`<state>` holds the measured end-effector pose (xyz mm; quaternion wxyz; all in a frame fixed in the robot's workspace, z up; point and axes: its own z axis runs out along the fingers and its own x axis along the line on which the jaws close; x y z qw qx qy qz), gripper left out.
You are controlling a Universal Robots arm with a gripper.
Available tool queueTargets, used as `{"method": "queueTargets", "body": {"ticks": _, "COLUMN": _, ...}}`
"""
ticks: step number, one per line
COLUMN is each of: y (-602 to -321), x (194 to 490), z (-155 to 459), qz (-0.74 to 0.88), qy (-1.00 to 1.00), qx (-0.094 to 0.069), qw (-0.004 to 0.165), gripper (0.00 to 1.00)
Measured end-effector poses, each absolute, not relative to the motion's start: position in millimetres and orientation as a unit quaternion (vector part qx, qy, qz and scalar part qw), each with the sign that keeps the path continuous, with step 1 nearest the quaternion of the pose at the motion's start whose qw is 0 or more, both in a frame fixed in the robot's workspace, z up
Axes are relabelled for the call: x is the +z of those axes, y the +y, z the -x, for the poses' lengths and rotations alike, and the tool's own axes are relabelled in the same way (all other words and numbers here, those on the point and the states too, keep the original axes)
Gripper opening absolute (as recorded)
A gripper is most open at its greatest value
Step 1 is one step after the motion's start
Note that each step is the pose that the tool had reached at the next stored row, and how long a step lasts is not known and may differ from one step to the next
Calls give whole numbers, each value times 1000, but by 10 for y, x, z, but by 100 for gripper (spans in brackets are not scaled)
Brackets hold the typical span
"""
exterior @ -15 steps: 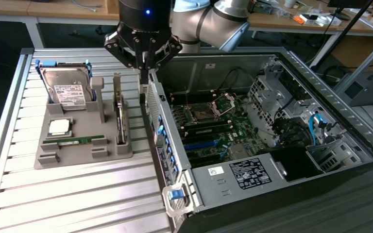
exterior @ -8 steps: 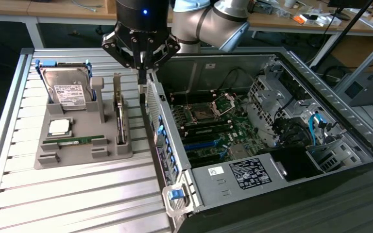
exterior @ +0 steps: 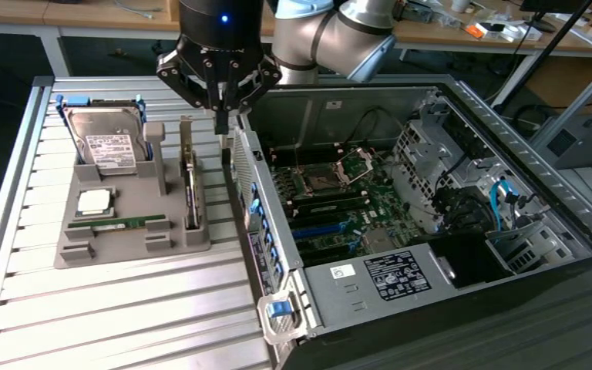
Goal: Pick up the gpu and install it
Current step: 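Reach for the gpu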
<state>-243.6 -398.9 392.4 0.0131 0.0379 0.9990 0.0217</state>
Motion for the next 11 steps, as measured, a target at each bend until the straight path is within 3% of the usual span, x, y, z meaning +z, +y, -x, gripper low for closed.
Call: {"method": "queueTargets", "body": {"ticks": 11, "y": -3990, "x": 3924, "z": 2515, "qz": -38, "qy": 999, "qx": 22, "qw": 13, "gripper": 11}}
